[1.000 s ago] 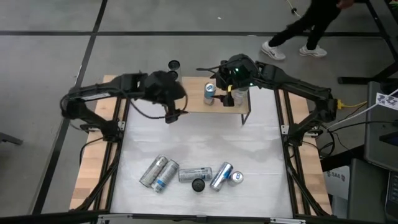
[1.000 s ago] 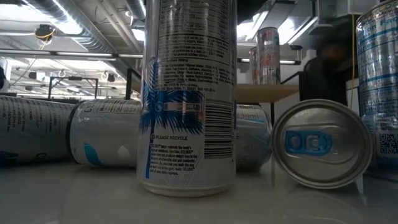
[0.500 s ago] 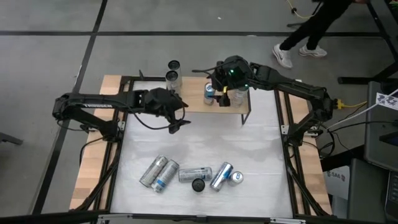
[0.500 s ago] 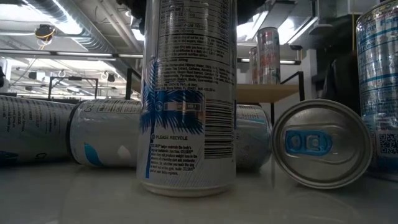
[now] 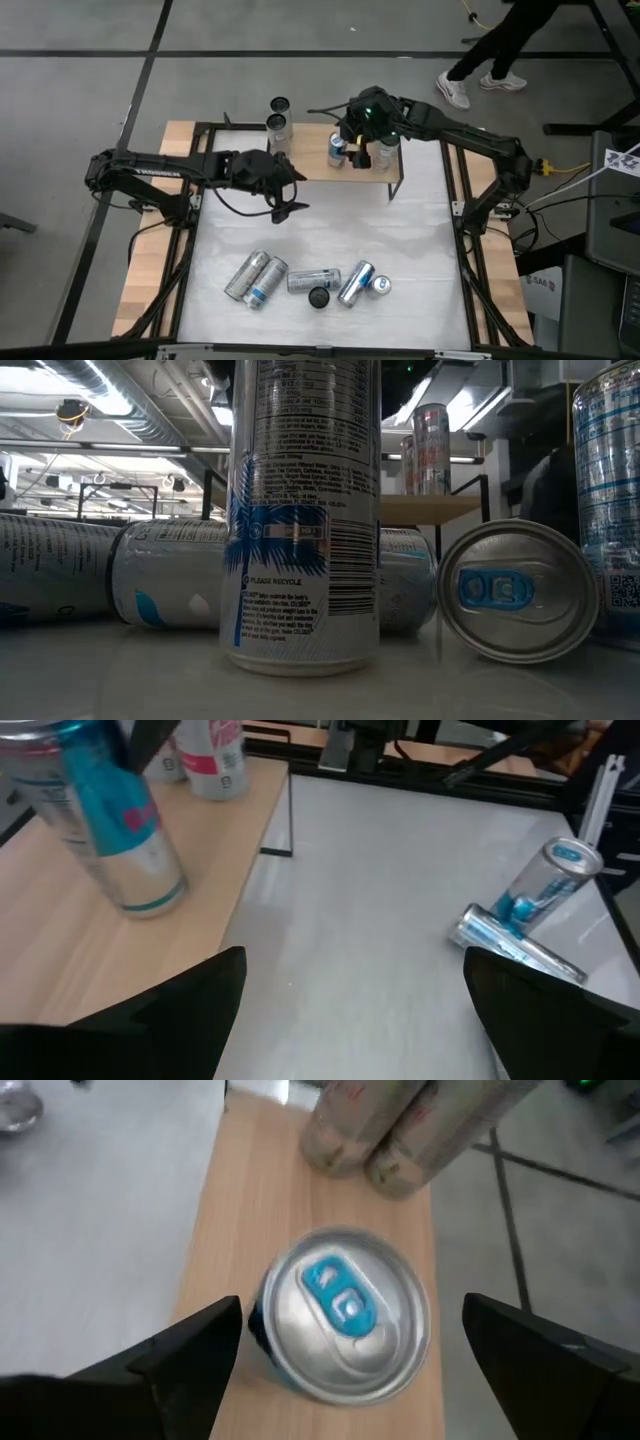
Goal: Sort soda cans
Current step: Put the top blue soda can on the shelf
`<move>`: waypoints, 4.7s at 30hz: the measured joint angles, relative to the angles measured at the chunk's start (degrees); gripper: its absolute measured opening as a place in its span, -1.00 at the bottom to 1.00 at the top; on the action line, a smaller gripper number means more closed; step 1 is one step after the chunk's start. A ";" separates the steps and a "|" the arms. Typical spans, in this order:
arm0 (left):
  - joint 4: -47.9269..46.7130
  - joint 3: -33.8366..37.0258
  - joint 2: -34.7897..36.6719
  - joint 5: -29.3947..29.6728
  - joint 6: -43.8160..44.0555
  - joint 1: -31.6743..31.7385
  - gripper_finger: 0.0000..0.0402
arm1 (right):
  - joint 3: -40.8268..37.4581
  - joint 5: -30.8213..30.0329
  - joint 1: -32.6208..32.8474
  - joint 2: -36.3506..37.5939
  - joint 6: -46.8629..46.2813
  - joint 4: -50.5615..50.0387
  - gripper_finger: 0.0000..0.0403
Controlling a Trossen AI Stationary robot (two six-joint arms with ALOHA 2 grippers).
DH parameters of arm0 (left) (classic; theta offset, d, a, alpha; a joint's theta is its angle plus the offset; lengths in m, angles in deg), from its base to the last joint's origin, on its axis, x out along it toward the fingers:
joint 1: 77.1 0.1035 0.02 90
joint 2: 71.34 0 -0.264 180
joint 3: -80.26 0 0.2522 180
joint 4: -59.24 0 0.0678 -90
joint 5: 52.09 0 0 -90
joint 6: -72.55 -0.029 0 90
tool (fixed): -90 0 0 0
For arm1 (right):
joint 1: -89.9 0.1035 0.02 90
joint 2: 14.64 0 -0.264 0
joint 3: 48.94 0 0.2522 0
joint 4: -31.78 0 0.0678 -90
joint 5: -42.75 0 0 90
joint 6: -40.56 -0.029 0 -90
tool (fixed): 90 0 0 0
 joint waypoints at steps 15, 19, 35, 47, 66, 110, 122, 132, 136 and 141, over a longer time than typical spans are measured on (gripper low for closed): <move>0.76 0.01 -0.02 3.22 0.01 -1.26 0.83 | 0.00 1.27 0.04 -1.51 1.65 -1.05 0.86; 0.75 0.01 -0.02 3.28 0.00 -1.26 0.83 | 0.00 1.27 0.04 -1.51 3.57 -0.99 0.86; 0.71 0.00 -0.02 3.28 0.00 -1.24 0.83 | 0.00 5.70 0.04 -1.51 10.79 -1.07 0.86; 0.71 0.01 -0.02 3.40 0.00 -1.24 0.83 | 0.00 6.23 0.04 -1.51 11.85 -0.99 0.56; 0.71 0.01 -0.02 4.50 0.00 -1.24 0.83 | 0.02 -8.58 0.04 -1.40 3.96 0.92 0.31; 0.71 -0.01 -0.02 4.50 -0.15 -1.26 0.83 | 0.11 -3.73 -9.33 -1.41 -6.27 0.60 0.30; 0.71 0.01 -0.04 4.50 -0.17 -1.24 0.83 | 0.06 -3.84 -9.33 -1.44 -5.98 0.92 0.30; 0.71 0.01 -0.04 4.50 -0.17 -1.24 0.83 | 0.00 -4.12 -9.33 -1.50 -5.63 1.63 0.30; 0.71 0.01 -0.02 4.50 -0.17 -1.24 0.83 | 0.00 -4.17 -9.33 -1.53 -5.32 1.81 0.30; 0.71 -0.01 -0.04 4.50 -0.17 -1.24 0.83 | 0.00 -5.00 -9.33 -1.51 -6.41 1.84 0.30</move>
